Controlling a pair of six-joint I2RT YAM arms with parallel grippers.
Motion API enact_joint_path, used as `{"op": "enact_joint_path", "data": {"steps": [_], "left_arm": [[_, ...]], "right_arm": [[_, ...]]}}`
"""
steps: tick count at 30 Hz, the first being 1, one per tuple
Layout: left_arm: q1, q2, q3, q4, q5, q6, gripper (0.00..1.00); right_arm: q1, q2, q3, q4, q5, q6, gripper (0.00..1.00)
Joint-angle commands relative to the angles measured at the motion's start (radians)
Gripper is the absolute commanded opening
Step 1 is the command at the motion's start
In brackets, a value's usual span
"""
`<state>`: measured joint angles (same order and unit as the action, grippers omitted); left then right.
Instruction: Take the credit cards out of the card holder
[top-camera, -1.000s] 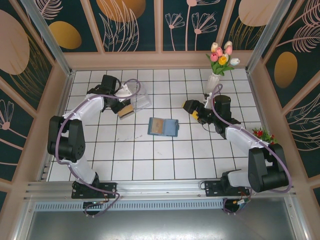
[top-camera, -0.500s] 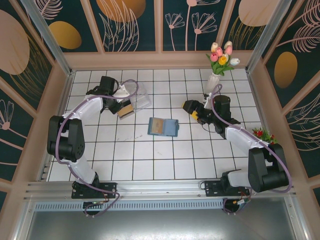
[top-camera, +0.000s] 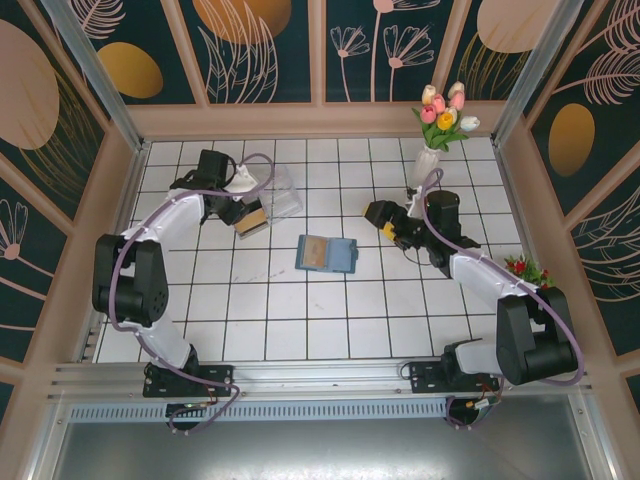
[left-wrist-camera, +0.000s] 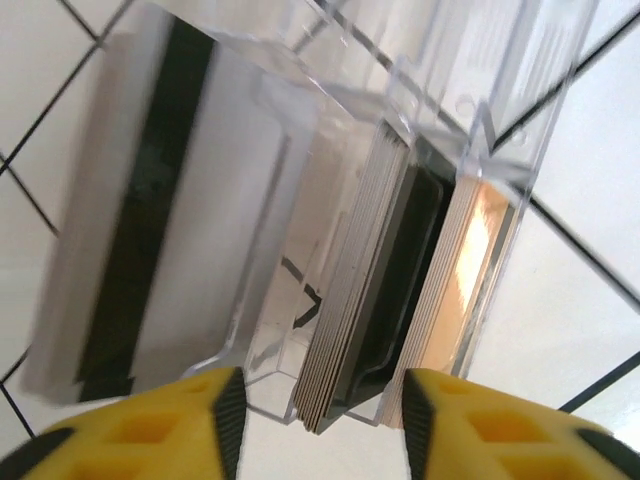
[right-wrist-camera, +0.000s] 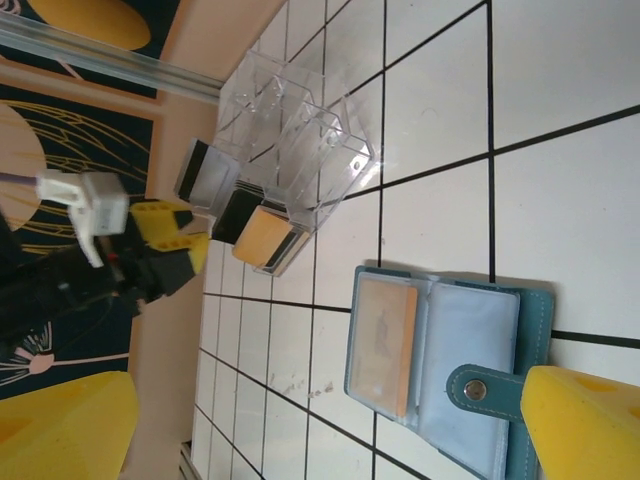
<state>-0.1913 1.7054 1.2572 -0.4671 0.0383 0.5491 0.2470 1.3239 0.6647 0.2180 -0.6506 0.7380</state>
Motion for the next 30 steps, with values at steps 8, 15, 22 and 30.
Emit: {"op": "enact_joint_path", "data": {"steps": [8,15,22,30], "left_arm": [[0.006,-0.241,-0.049,0.153,0.15,-0.519,0.74],[0.006,-0.412,-0.23,0.309,0.175,-0.784,0.86],[0.005,-0.512,-0.39,0.413,0.094,-0.932,0.9],[0.006,-0.578,-0.477,0.496,0.103,-1.041,0.98]], "right_arm": [[0.218,0.076,0.193,-0.257,0.329,-0.069,0.96],[0.446,0.251,0.382,-0.443,0.6,-0.079,0.91],[0.508,0.424,0.473,-0.486,0.511,-0.029,0.71],[0.487,0.459,0.445,-0.37,0.415,0.003,0.62]]}}
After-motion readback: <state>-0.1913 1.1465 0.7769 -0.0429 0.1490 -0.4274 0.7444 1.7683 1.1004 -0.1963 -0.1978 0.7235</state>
